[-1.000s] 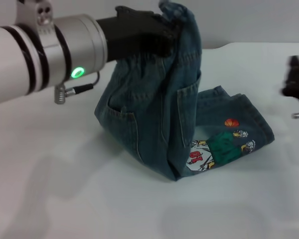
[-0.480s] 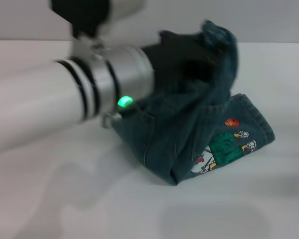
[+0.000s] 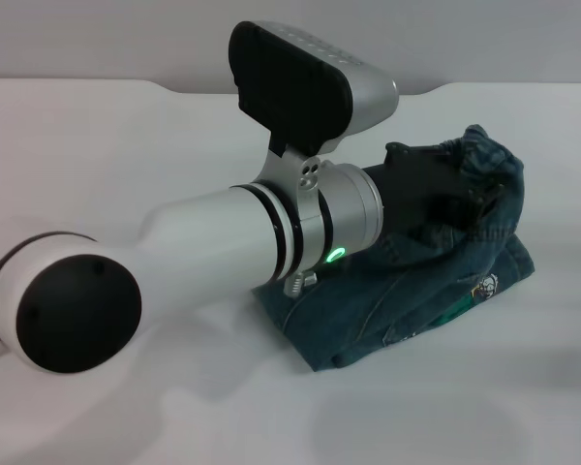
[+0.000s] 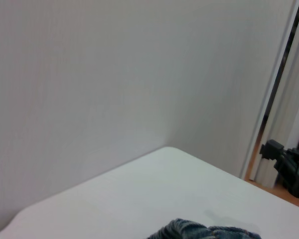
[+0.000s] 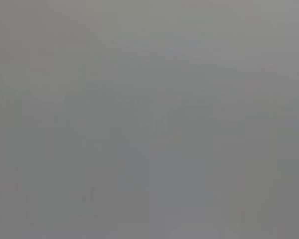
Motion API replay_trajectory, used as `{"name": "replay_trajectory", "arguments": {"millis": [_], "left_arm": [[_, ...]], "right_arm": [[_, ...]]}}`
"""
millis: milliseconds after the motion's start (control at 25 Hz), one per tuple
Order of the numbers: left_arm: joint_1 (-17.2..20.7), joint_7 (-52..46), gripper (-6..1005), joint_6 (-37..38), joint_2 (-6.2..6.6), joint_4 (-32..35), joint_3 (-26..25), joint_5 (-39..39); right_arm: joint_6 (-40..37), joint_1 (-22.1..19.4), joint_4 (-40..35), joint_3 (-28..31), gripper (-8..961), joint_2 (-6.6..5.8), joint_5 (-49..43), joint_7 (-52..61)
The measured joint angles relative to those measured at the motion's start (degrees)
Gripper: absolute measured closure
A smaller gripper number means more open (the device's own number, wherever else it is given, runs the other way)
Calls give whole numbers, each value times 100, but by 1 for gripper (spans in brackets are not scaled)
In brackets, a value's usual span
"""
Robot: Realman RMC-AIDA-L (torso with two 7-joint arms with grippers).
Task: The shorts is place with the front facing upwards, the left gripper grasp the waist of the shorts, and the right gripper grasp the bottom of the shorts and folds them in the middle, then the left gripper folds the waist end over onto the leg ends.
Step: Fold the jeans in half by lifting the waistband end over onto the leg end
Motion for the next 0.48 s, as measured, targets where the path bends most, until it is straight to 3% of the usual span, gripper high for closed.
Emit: {"name": "replay_trajectory", "arguments": {"millis": [200, 480], "left_arm": [[-82, 78, 756, 227, 6, 113, 45, 11], [-385, 104, 432, 308, -2, 370, 239, 4]], "right_arm": [[-3, -6, 55, -2, 953, 0, -85, 2], [-15, -56, 120, -6, 953, 4, -95, 3]]}}
